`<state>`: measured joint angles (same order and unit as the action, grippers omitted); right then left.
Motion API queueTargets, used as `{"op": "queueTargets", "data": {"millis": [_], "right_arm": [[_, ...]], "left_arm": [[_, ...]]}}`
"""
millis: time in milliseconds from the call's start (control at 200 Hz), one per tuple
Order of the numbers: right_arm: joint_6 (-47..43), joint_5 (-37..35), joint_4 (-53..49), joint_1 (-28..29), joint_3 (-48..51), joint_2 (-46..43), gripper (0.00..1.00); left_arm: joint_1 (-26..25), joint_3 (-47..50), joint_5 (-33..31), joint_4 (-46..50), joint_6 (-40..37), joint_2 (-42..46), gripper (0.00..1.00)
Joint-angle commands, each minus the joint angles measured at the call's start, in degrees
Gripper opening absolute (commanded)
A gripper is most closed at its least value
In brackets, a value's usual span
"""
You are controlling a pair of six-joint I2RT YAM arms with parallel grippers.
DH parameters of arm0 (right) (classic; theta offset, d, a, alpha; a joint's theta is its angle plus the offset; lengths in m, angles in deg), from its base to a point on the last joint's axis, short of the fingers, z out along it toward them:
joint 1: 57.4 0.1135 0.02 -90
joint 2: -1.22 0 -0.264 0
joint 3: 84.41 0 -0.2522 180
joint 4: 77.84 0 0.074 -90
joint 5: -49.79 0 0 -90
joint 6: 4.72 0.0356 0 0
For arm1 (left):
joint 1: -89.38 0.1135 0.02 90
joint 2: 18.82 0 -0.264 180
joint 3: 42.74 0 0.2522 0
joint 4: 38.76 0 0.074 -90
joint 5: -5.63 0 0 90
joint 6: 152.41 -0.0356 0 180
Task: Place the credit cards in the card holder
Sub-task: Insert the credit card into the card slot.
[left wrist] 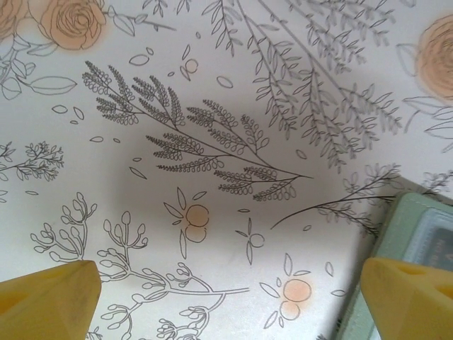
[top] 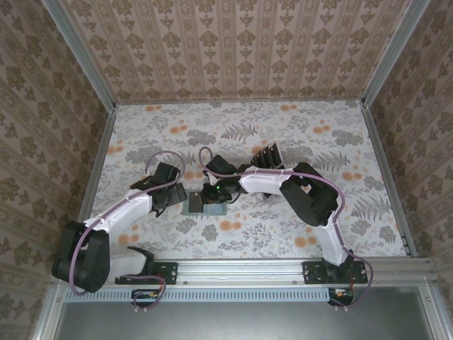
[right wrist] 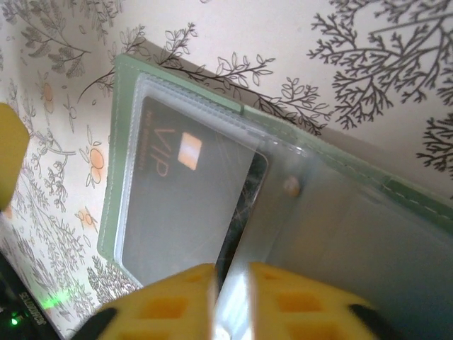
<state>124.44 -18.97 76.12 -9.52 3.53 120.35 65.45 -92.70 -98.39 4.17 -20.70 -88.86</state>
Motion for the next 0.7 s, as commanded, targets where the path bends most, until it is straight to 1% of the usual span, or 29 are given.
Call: {"op": "queueTargets", "data": {"millis": [0, 80, 165, 215, 235, 305, 560, 695], "right_arm": [[-2.8, -3.0, -3.6, -0.8, 1.2, -6.6, 0.34], [-4.9, -5.5, -6.6, -1.2, 1.5, -8.3, 0.44], [-6.6, -7.3, -9.3, -1.3, 1.2, -8.3, 0.48], [-7.2, -7.9, -10.0, -1.5, 1.0, -8.0, 0.49], [-7.4, -8.2, -10.2, -1.4, 0.9, -7.8, 0.49], [-7.8, -8.7, -10.8, -1.4, 0.6, -7.1, 0.49], [-9.3, -11.1, -12.5, -2.0, -1.4, -4.0, 0.49], [-9.6, -10.9, -12.7, -2.7, -1.5, -2.1, 0.49]], "left_arm": [[-0.5, 0.1, 1.3, 0.6, -1.0, 3.0, 0.99], [-1.1, 0.6, 1.9, 0.3, -0.7, 4.3, 0.99], [-1.8, 1.1, 2.4, -0.2, -0.3, 5.1, 0.99], [-1.7, 1.1, 2.6, -0.4, -0.1, 5.3, 0.99], [-3.4, 1.1, 2.7, -0.6, 0.1, 5.4, 0.99], [-4.5, 1.4, 2.8, -1.3, 0.4, 5.3, 0.99], [-6.5, 1.5, 3.3, -3.5, 1.0, 3.4, 0.99], [-7.5, 1.6, 3.4, -4.4, 1.3, 2.4, 1.00]]}}
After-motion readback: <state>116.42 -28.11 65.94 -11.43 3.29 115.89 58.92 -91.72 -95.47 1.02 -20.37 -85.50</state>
